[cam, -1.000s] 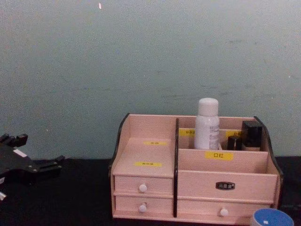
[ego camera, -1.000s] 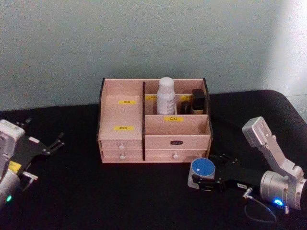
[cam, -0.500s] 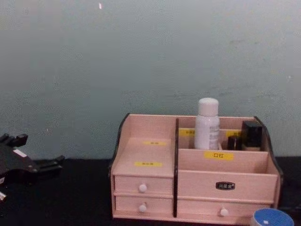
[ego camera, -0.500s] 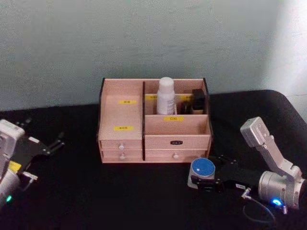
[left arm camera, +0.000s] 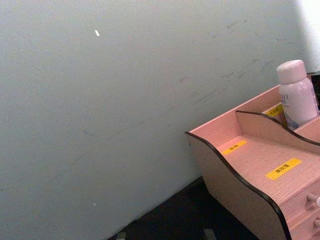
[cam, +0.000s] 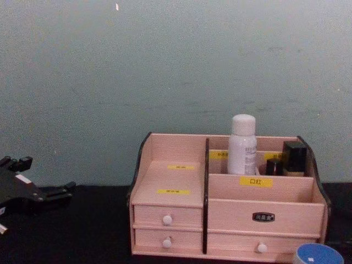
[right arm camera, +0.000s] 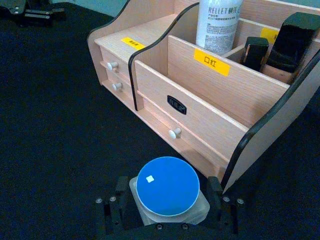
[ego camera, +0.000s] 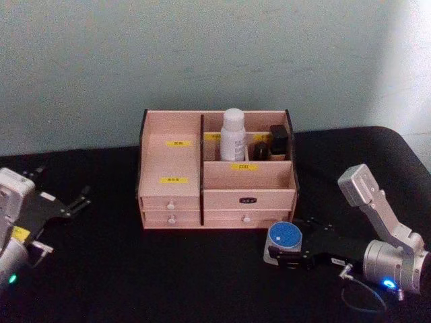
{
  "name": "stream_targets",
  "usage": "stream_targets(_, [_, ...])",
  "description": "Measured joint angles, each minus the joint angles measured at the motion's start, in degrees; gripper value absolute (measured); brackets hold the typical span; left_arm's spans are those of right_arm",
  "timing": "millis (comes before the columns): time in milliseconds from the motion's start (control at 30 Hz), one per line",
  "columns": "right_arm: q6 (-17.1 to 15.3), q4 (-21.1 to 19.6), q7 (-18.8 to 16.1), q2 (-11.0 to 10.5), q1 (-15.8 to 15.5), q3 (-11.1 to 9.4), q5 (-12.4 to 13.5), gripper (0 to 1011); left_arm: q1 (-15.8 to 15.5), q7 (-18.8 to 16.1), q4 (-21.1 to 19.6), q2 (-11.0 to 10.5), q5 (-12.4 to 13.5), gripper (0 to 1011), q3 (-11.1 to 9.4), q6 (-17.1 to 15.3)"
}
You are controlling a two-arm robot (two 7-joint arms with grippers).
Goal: Pick up the facial cleanser and watermelon frost from the table and place them into the tiered storage box.
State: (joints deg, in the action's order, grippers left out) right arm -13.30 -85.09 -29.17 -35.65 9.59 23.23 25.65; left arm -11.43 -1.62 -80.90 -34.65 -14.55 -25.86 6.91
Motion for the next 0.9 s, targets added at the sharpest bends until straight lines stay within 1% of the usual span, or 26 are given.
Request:
stream_targets(200, [0.01, -0.04, 0.0, 0.0, -0.04, -0.03, 0.0, 1000, 0.0, 0.0, 0.0, 0.0, 0.0, 1001, 0.0, 0.0])
stream_targets(300, [0.02, -0.06, 0.0, 0.0, -0.05, -0.05, 0.0, 976, 0.0, 0.0, 0.0, 0.0, 0.0, 1001, 0.0, 0.0])
stream_targets(367, [0.03, -0.07, 0.0, 0.0, -0.05, -0.05, 0.0, 926, 0.0, 0.0, 0.0, 0.0, 0.0, 1001, 0.0, 0.0])
stream_targets(433, [0.03, -0.07, 0.0, 0.0, -0.05, -0.05, 0.0, 903, 0.0, 0.0, 0.0, 0.0, 0.0, 1001, 0.0, 0.0])
stream_targets(600, [0.05, -0.07, 0.0, 0.0, -0.04, -0.05, 0.0, 746, 0.0, 0.0, 0.0, 0.0, 0.0, 1001, 0.0, 0.0])
stream_targets(667, [0.05, -0.07, 0.0, 0.0, -0.05, -0.05, 0.0, 715, 0.0, 0.0, 0.0, 0.0, 0.0, 1001, 0.0, 0.0])
stream_targets(900, [0.05, -0.07, 0.0, 0.0, -0.05, -0.05, 0.0, 711, 0.0, 0.0, 0.0, 0.0, 0.0, 1001, 0.0, 0.0])
